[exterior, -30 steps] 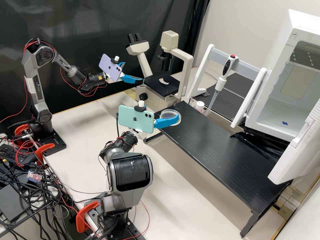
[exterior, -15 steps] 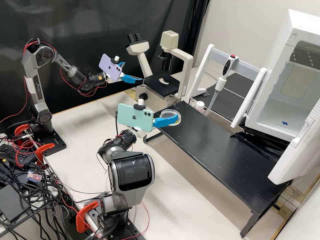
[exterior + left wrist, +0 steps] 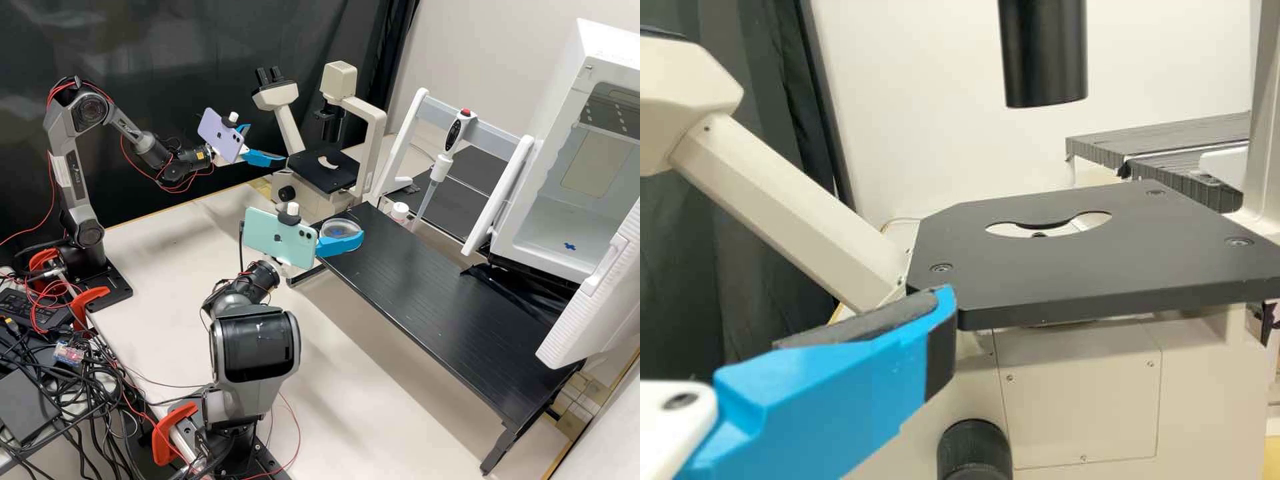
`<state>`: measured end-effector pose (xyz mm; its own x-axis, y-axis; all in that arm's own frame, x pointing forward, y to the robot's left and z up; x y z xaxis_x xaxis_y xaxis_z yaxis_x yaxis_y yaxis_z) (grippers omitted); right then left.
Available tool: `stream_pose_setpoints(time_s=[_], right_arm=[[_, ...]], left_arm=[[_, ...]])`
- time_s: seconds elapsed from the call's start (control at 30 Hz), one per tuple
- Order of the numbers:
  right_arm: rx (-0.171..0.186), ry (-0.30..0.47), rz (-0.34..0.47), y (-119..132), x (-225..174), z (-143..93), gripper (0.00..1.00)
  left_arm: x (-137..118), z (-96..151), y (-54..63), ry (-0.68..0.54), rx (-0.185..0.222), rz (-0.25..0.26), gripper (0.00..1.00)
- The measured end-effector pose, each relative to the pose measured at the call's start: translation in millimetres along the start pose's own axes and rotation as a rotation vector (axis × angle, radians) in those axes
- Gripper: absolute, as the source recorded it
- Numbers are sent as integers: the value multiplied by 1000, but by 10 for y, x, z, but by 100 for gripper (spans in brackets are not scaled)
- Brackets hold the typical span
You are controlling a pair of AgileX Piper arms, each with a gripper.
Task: Move the petri dish to the bench
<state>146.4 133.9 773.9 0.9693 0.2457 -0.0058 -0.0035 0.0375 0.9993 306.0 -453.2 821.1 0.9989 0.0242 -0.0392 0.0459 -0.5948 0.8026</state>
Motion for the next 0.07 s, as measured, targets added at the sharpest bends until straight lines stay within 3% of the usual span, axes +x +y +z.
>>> stream_pose_setpoints(time_s=[0.07], right_arm=[[46,-12,18,25,14,49,100]], left_arm=[[0,0,0,0,0,0,100]])
